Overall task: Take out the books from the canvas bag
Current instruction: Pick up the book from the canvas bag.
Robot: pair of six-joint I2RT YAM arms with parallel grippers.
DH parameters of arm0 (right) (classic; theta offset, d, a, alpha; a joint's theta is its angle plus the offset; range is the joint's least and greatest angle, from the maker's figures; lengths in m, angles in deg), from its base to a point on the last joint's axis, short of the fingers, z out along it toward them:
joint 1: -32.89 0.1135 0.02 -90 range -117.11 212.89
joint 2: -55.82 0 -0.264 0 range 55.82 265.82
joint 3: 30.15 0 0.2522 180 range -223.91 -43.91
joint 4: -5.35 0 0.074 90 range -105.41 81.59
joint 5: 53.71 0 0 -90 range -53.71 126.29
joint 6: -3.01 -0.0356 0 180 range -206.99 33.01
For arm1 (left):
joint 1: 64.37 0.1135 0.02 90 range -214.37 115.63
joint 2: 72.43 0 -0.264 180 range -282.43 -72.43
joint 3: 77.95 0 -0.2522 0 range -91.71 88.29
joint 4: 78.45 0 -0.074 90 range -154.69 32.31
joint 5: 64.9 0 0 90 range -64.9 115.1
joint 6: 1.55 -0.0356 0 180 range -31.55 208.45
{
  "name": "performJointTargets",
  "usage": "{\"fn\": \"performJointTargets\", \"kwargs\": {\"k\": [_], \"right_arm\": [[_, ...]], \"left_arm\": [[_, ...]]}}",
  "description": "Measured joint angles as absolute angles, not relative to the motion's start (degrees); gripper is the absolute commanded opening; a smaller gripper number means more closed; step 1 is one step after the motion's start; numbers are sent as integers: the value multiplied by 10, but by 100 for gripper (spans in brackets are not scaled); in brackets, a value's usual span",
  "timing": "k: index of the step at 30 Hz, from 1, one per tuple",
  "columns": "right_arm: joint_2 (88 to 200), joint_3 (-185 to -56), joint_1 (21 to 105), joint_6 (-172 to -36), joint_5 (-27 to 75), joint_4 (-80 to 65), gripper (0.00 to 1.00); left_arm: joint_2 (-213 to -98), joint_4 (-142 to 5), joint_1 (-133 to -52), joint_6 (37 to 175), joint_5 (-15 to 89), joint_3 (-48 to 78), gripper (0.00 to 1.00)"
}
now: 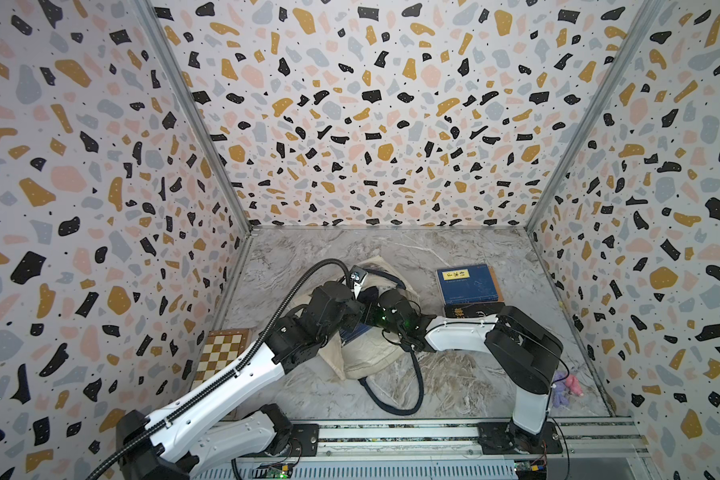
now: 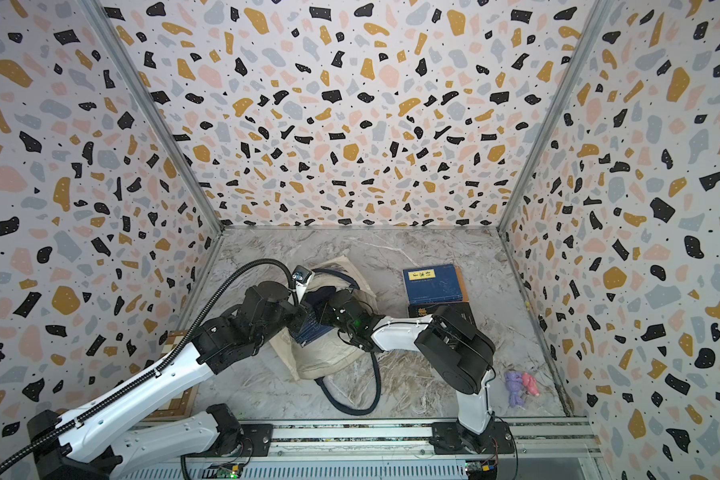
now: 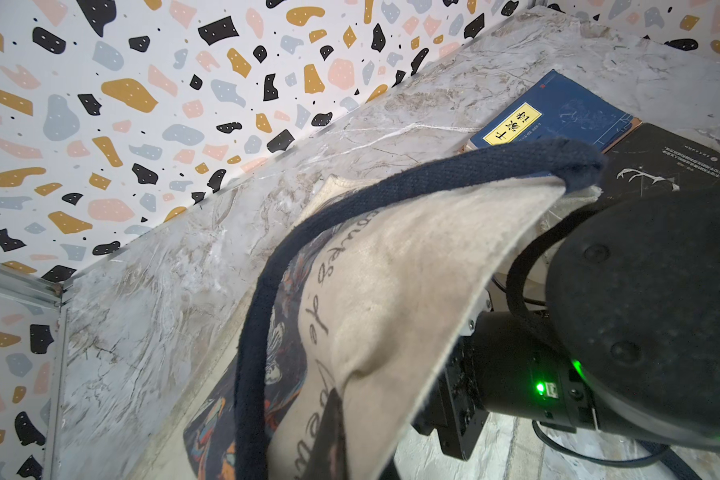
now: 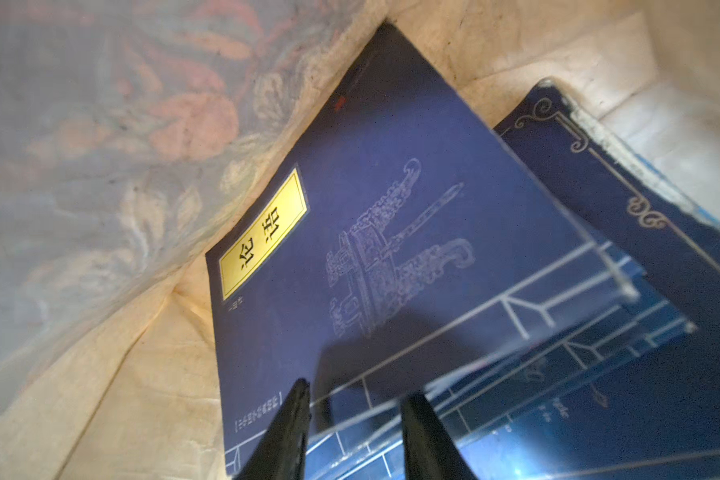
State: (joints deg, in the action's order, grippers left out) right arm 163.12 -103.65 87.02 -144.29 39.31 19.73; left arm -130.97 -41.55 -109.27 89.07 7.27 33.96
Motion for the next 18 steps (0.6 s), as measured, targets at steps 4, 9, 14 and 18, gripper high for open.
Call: {"fn": "performJointTargets", "kwargs": {"k": [4, 9, 14, 18], "right_arm": [[1631, -1053, 869, -1437, 391, 188, 38], [1631, -1071, 866, -1430, 392, 189, 38], [1633, -1090, 862, -1427, 389, 189, 42], [1650, -1109, 859, -1427, 387, 196, 38]], "left_arm": [[-1309, -416, -1091, 891, 73, 340, 0], [-1307, -416, -1091, 891, 78, 340, 0], [-1299, -416, -1091, 891, 85, 340, 0], [-1298, -418, -1091, 891, 95, 340, 0]]}}
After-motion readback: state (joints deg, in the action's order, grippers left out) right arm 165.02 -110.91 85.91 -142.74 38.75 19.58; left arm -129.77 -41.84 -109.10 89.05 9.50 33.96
